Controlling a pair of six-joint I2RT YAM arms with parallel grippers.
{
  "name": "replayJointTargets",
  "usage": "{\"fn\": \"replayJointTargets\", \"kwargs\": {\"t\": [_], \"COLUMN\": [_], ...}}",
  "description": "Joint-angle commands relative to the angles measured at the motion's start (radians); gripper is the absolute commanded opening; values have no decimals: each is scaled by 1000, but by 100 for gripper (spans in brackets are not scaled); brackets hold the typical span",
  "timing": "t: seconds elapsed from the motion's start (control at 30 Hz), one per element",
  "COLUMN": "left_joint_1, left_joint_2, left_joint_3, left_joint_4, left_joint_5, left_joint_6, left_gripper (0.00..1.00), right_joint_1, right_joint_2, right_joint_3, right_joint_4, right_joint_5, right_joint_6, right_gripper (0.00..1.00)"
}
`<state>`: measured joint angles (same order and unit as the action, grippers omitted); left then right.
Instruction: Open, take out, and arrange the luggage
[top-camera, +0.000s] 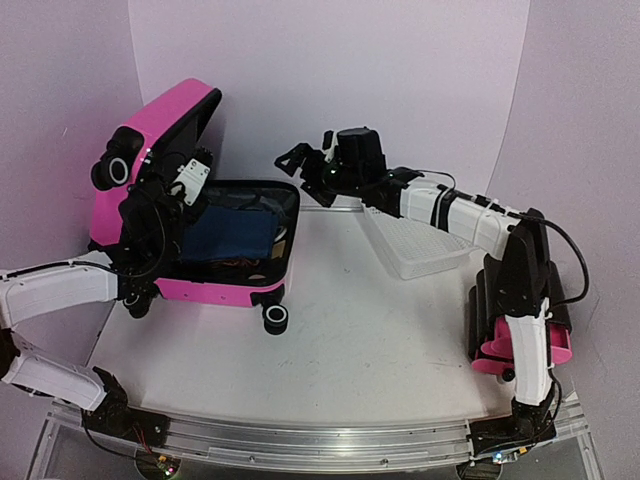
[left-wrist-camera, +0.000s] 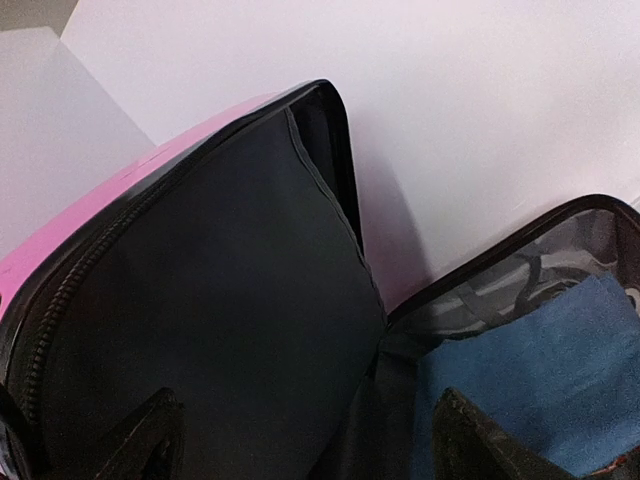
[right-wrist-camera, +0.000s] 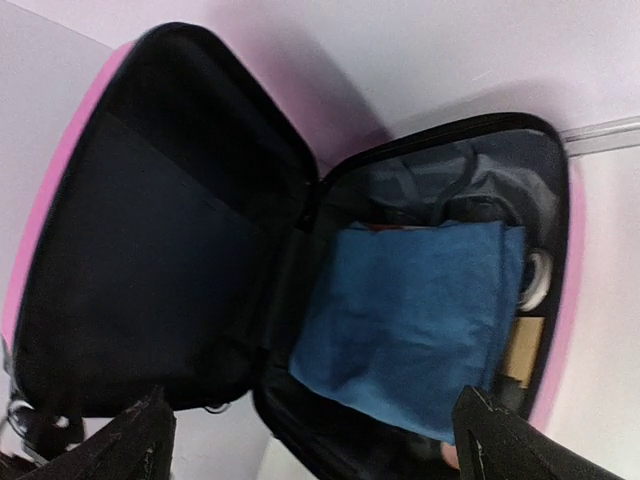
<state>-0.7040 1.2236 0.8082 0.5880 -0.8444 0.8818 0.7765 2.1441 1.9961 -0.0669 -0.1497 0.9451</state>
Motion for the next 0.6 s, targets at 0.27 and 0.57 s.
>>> {"fn": "replayJointTargets", "kwargs": {"t": [0.27, 0.57], "left_joint_1": [154, 245], "left_joint_2": [-74, -66], "left_joint_3": [224, 341], "left_joint_4": [-347, -556], "left_joint_5": [-76, -86], "left_joint_6": [-114, -164], "left_gripper": [92, 94], "right_joint_1": [14, 27], "right_joint_2": [22, 149], "right_joint_3": [-80, -10], "right_joint_4": [-406, -450], "right_joint_5": [109, 108], "right_joint_6": [-362, -344], "right_gripper": [98, 98]}}
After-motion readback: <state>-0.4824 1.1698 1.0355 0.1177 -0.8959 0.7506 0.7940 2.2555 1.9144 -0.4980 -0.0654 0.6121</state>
